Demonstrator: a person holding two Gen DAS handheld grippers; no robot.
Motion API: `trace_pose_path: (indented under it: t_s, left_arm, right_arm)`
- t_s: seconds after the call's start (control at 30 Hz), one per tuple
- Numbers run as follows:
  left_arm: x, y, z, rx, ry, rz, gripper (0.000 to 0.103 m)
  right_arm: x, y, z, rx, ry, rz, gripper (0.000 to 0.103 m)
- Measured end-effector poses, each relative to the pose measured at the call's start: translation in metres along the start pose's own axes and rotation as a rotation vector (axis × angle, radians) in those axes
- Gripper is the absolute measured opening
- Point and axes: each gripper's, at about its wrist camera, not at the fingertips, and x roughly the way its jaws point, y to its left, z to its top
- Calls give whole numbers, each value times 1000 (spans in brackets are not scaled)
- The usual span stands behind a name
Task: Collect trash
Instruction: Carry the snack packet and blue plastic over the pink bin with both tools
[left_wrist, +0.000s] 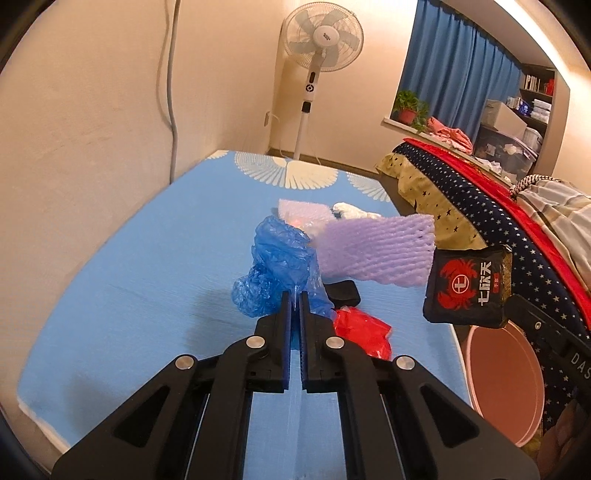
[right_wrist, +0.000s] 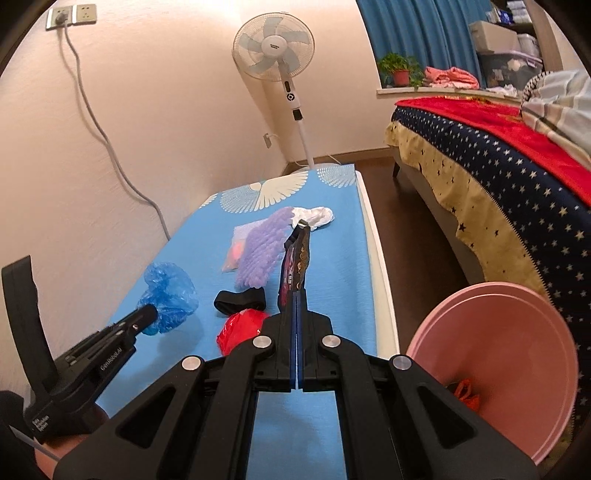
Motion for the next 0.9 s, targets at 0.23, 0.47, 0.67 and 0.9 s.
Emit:
trace_pose_path:
  t_s: [0.23, 0.47, 0.67, 0.9]
  left_arm:
    - [-21, -3, 3, 17, -32, -13, 3]
    - [-34, -6, 2, 30, -50, -26, 3]
    - [-42, -13, 2, 49, -65, -44, 3]
    - [-42, -25, 3, 68, -67, -71, 3]
  right_arm:
    - [-24, -1, 1, -10, -32, -5, 0]
    - [-45, 2, 6, -32, -79, 6, 0]
    - [-55, -1, 9, -42, -104, -11, 0]
    - [-64, -6, 7, -47, -113, -49, 0]
